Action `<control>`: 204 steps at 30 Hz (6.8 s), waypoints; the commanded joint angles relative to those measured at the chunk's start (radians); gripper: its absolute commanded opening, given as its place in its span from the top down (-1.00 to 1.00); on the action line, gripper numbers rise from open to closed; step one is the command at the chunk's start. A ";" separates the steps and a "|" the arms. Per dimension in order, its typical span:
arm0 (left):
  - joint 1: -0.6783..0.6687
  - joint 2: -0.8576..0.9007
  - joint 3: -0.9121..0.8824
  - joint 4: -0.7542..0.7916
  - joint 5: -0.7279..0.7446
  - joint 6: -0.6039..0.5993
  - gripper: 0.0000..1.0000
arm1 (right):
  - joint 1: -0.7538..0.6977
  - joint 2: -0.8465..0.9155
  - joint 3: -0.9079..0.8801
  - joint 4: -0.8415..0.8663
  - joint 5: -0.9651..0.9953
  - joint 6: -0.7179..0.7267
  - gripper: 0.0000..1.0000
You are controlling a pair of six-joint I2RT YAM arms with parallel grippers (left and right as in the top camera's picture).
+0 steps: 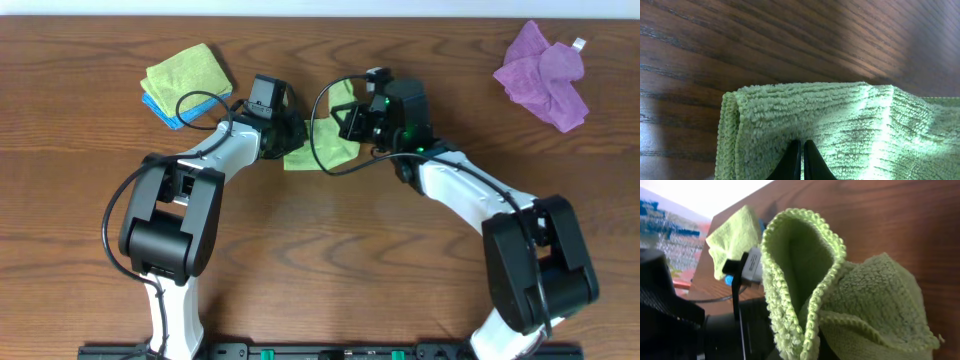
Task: Fold the cloth
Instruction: 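Fold the right end of the strip toward the left gripper, then release the folded cloth with the right gripper and retract right arm, then grasp the folded green cloth with the left gripper and lift it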
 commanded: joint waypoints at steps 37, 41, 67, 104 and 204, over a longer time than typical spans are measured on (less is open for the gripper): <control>0.169 -0.128 0.024 -0.163 -0.005 0.124 0.88 | 0.111 0.185 0.143 -0.076 0.043 -0.142 0.97; 0.185 -0.139 0.024 -0.163 -0.005 0.124 0.89 | 0.114 0.203 0.155 -0.091 0.042 -0.142 0.92; 0.262 -0.170 0.024 -0.163 -0.005 0.123 0.89 | 0.200 0.203 0.177 -0.082 -0.082 -0.148 -0.02; 0.310 -0.256 0.024 -0.277 0.193 0.129 -0.91 | -0.214 -0.273 0.214 -0.826 -0.045 -0.533 -0.99; 0.085 -0.079 -0.404 0.483 0.227 -0.201 0.03 | -0.610 -1.352 -0.524 -1.089 -0.025 -0.484 -0.99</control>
